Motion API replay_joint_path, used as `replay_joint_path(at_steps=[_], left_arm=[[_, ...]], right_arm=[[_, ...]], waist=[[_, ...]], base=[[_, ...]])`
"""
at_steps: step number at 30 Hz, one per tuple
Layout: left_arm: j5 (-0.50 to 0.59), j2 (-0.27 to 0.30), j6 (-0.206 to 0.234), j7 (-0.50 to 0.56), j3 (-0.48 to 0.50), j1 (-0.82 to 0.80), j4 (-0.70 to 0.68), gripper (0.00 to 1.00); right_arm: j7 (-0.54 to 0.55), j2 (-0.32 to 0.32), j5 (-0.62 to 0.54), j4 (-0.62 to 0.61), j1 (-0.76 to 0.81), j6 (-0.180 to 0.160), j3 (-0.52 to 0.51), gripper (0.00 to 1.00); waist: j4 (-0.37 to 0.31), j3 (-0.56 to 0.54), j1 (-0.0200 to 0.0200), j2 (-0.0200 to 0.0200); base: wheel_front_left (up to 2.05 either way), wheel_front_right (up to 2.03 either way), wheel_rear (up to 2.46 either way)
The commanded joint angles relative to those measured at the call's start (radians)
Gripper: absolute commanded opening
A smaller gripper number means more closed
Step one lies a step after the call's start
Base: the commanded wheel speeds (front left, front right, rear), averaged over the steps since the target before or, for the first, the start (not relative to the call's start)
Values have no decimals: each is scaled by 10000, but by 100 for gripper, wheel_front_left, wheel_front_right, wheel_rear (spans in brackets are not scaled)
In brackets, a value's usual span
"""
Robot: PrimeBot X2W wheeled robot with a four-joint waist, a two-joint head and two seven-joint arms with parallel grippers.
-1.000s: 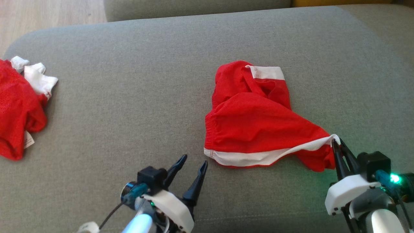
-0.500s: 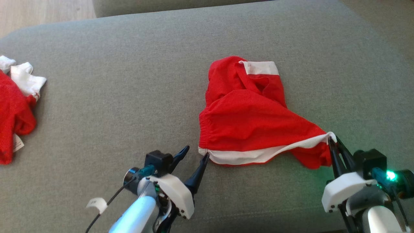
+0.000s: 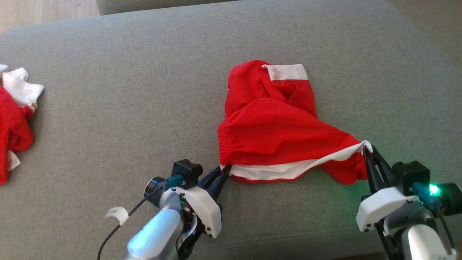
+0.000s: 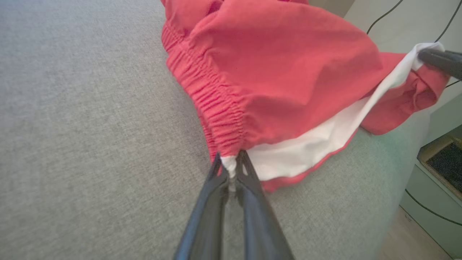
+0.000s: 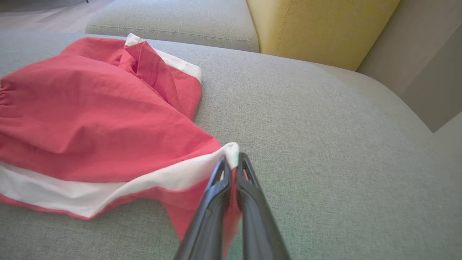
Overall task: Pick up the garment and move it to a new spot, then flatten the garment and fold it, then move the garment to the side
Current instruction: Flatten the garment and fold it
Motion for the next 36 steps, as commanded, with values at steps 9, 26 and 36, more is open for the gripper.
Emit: replay_joint_path(at_steps=[9,26,36], left_arm=[[-351,299,-61,-134,498,-517,-992,0],[-590,1779,831,909,2197,-1810,-5152,0],[-970,2528,1813,2802,2801,-1785,-8361,0]], right_arm=[[-688,-122,-262,-542,-620,-6,358,0],[-2183,-2185,-468,-1188,-3710,-6,1370,0],[-1176,-2780,139,-2724,-4421,-6,1223,0]], waist=[[645,-230,0,0],[1984,-2116,0,0],[2227,-2412,0,0]], base=[[0,0,0],[0,0,0],[0,0,0]])
